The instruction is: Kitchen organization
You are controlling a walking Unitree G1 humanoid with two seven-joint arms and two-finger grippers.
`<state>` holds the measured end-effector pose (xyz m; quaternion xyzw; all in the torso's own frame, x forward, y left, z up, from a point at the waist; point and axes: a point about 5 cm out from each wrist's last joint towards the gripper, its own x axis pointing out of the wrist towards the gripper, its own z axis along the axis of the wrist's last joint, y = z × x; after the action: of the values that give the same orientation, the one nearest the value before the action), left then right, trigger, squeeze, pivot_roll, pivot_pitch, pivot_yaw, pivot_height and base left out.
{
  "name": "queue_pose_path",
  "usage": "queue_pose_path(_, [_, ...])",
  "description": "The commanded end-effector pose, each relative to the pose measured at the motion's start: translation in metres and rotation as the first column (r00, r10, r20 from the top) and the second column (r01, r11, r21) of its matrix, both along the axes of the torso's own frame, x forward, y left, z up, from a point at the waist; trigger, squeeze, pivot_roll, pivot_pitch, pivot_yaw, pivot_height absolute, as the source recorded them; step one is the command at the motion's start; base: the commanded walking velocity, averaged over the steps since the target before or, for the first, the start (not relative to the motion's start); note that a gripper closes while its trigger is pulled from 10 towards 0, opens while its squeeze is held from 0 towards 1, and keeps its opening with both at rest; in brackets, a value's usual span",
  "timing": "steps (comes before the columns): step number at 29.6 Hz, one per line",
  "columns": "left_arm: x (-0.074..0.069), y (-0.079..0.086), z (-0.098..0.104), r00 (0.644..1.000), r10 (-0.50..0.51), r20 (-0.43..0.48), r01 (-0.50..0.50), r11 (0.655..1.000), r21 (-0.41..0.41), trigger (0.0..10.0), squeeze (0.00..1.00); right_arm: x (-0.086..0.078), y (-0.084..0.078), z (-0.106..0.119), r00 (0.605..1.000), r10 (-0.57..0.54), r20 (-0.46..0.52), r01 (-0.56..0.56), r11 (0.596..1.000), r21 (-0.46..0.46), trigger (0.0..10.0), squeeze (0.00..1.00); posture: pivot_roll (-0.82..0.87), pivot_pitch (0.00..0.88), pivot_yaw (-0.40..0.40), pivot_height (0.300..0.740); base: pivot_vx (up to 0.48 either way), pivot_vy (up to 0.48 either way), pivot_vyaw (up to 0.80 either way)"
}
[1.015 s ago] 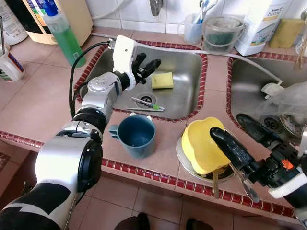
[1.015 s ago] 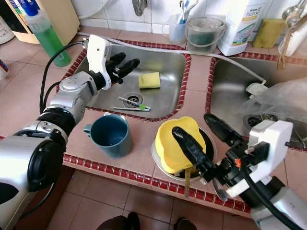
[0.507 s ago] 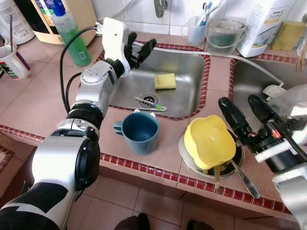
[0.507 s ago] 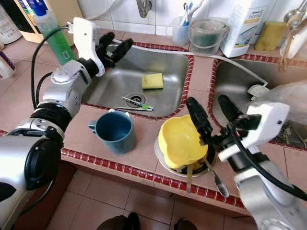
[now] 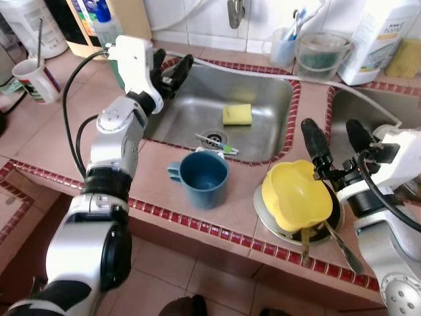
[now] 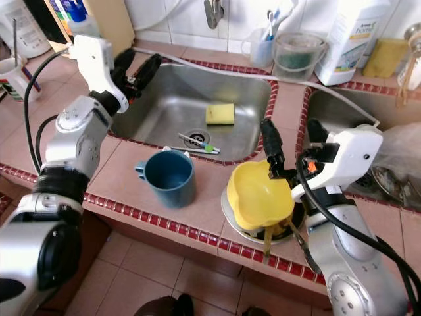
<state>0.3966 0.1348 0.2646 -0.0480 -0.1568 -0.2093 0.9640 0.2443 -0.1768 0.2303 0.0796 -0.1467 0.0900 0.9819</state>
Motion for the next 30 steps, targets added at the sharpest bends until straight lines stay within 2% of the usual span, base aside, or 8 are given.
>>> queue_pose_path(1, [-0.003,0.001,0.006,1.0,0.007,0.011,-0.007,1.0,-0.011,10.0,0.0,0.001,0.003,0.0,1.0,0.006,0.013,-0.005,1.0,-0.009,10.0,0.0,0.01,0.092,0.087,0.74,0.0,0.0,0.0])
queue_pose_path(3, [-0.01,-0.002,0.003,0.999,-0.002,-0.037,0.001,1.0,-0.011,10.0,0.0,0.005,0.004,-0.001,1.0,-0.002,0.027,0.003,1.0,-0.022,10.0,0.0,0.02,0.084,0.075,0.74,0.0,0.0,0.0])
queue_pose_path(6, [-0.014,-0.003,0.003,0.998,0.009,-0.062,-0.012,0.999,-0.047,10.0,0.0,0.008,0.005,-0.001,0.999,-0.005,0.036,0.006,1.0,-0.03,10.0,0.0,0.02,0.08,0.071,0.74,0.0,0.0,0.0])
queue_pose_path(10, [-0.024,-0.002,0.005,0.996,0.025,-0.087,-0.03,0.998,-0.05,10.0,0.0,0.012,0.006,-0.001,0.999,-0.003,0.05,0.005,0.999,-0.041,10.0,0.0,0.02,0.071,0.063,0.74,0.0,0.0,0.0])
queue_pose_path(14, [-0.042,-0.001,0.001,0.992,0.018,-0.127,-0.022,0.999,-0.032,10.0,0.0,0.014,0.006,-0.002,0.998,0.003,0.061,0.0,0.999,-0.049,10.0,0.0,0.02,0.059,0.056,0.74,0.0,0.0,0.0])
queue_pose_path(19, [-0.053,-0.002,-0.003,0.99,-0.015,-0.141,0.019,1.0,0.023,10.0,0.0,0.017,0.007,-0.004,0.998,0.023,0.055,-0.02,0.998,-0.059,10.0,0.0,0.02,0.051,0.051,0.74,0.0,0.0,0.0])
queue_pose_path(20, [-0.058,0.0,-0.005,0.988,-0.042,-0.15,0.053,0.996,0.071,10.0,0.0,0.018,0.008,-0.004,0.998,0.04,0.055,-0.036,0.997,-0.071,10.0,0.0,0.03,0.047,0.045,0.74,0.0,0.0,0.0])
queue_pose_path(30, [-0.076,0.005,-0.011,0.976,-0.094,-0.197,0.117,0.987,0.106,10.0,0.0,0.013,0.013,-0.008,0.993,0.113,0.025,-0.11,0.99,-0.086,10.0,0.0,0.04,0.047,0.026,0.74,0.0,0.0,0.0])
